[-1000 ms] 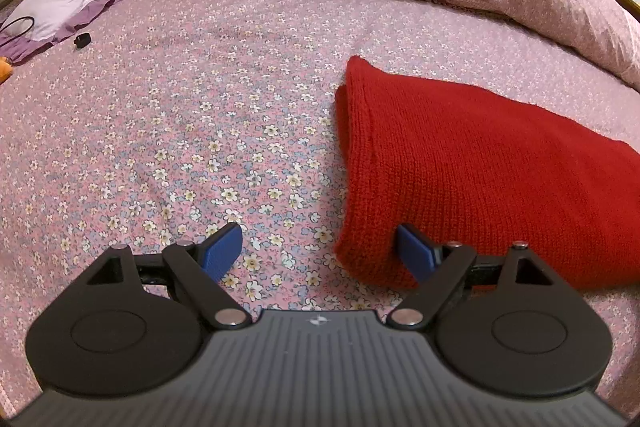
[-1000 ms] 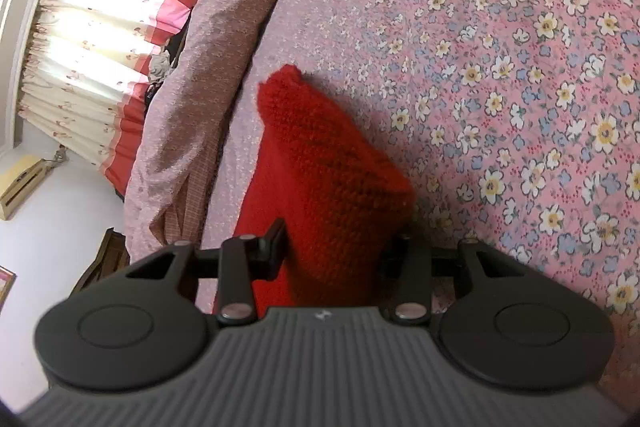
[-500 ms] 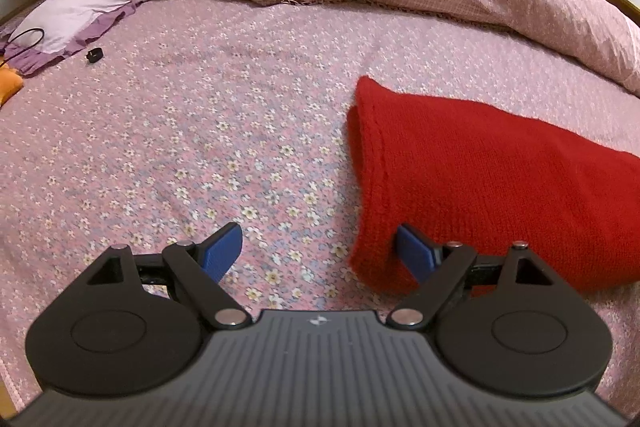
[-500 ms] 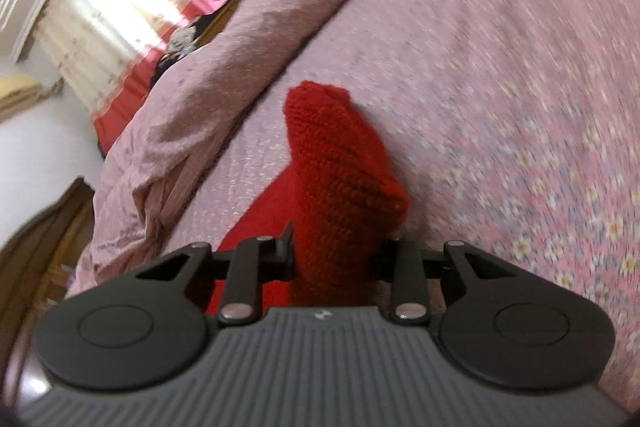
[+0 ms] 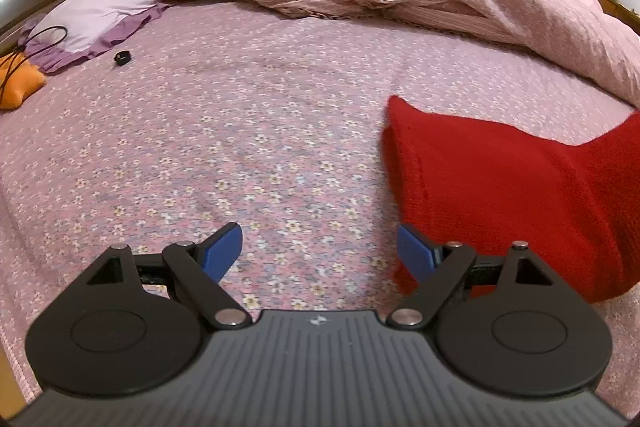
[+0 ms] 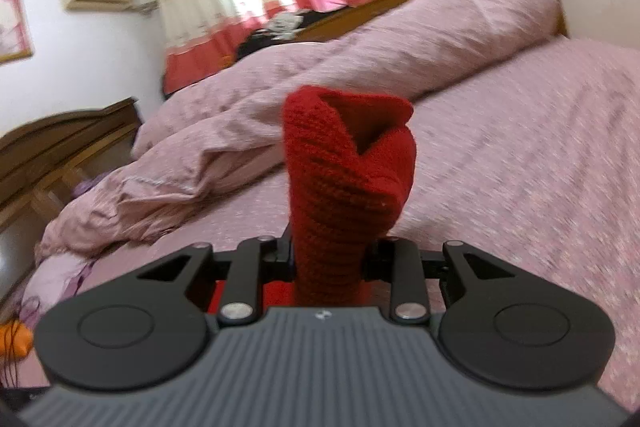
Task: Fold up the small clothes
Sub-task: 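Lift the held side with the right gripper and fold it over the middle, then lay the folded side down and open the right gripper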
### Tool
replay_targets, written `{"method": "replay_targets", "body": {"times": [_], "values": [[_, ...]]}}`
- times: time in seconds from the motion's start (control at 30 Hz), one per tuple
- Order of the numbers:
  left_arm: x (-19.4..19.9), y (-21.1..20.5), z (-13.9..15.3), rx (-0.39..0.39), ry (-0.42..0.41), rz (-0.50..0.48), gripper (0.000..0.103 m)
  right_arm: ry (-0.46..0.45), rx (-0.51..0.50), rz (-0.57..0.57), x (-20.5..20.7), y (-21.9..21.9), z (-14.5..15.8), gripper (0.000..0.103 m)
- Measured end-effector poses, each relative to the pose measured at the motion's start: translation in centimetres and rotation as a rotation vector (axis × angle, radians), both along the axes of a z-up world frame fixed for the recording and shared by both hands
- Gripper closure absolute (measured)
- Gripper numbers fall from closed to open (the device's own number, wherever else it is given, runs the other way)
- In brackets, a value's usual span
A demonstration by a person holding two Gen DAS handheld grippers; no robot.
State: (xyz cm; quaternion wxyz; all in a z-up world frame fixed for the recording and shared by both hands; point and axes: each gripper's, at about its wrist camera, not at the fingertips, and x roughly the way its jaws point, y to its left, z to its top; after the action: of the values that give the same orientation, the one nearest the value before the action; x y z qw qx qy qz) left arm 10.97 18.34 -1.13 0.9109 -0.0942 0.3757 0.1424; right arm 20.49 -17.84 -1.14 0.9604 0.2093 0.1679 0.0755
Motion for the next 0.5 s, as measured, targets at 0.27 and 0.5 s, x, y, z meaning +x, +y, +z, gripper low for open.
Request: {"method": "replay_targets", "body": {"times": [0.27, 0.5], "values": [[-0.5, 1.4, 0.0, -0.001, 0.0, 0.025, 0.016, -0.043, -0.07, 0.109, 0.4, 4.1, 1.9, 0.073], [-0.8, 2.3, -0.4, -0.016, 0.0, 0.047, 0.016, -0.049, -0.137, 0.222, 0.6, 8.9, 1.9, 0.073]]}}
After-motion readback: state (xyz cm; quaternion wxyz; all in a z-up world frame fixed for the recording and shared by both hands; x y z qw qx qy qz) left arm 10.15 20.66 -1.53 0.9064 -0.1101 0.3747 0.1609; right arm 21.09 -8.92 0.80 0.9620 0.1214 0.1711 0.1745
